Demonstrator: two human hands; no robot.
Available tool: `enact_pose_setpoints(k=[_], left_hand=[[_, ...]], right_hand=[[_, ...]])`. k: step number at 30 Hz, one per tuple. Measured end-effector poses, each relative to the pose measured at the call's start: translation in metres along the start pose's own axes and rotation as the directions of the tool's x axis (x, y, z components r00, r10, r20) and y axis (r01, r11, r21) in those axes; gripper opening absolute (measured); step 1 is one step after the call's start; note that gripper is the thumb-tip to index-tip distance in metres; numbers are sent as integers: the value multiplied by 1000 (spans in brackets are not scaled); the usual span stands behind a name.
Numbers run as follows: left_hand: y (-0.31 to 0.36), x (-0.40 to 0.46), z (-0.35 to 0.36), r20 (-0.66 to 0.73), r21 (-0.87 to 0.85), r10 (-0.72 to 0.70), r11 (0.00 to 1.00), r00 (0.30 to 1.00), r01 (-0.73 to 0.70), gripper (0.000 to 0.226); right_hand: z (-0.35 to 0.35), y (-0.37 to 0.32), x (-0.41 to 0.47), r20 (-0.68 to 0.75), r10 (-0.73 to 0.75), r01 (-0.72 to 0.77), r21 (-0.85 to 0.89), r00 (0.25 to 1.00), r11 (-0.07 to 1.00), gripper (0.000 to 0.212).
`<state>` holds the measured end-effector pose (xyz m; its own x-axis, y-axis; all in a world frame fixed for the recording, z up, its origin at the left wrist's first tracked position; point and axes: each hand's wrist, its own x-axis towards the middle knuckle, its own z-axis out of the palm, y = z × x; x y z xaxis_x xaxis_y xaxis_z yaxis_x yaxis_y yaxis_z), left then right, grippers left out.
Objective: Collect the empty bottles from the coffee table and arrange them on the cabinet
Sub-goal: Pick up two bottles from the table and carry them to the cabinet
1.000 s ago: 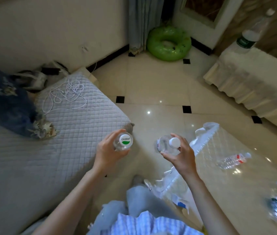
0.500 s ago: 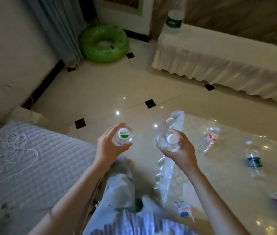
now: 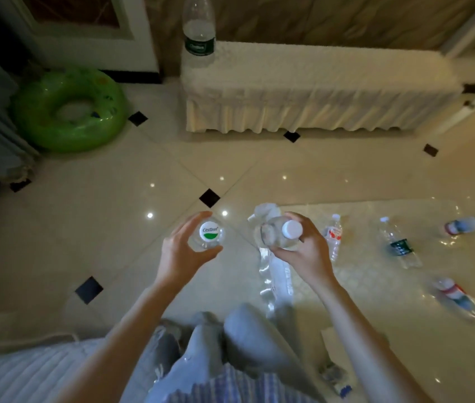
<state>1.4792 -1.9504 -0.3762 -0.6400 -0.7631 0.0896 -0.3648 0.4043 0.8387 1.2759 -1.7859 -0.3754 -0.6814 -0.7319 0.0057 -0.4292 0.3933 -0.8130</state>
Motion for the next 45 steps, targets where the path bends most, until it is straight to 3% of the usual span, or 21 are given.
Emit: enact_pose_setpoints(k=[8,22,29,39,45], left_hand=[[-8,116,16,29,-58,0,998,1000,2,73],[11,343,68,-38,-87,48,995,998,-51,69],[2,446,84,44,-169,-48,984,998,55,69],[-11,612,91,180,-177,58,984,982,-25,69],[-19,690,107,196,-153,22,988,980,9,70]], right_hand=[[0,5,109,-65,18,-17,11,998,1000,68],[-36,19,335,-27,-55,55,-10,998,998,72],[-38,29,431,-46,7,-8,-4,999,1000,71],[-39,30,562,-167,66,-74,-42,984,996,71],[-47,37,637,-186,80,-87,-32,979,996,70]])
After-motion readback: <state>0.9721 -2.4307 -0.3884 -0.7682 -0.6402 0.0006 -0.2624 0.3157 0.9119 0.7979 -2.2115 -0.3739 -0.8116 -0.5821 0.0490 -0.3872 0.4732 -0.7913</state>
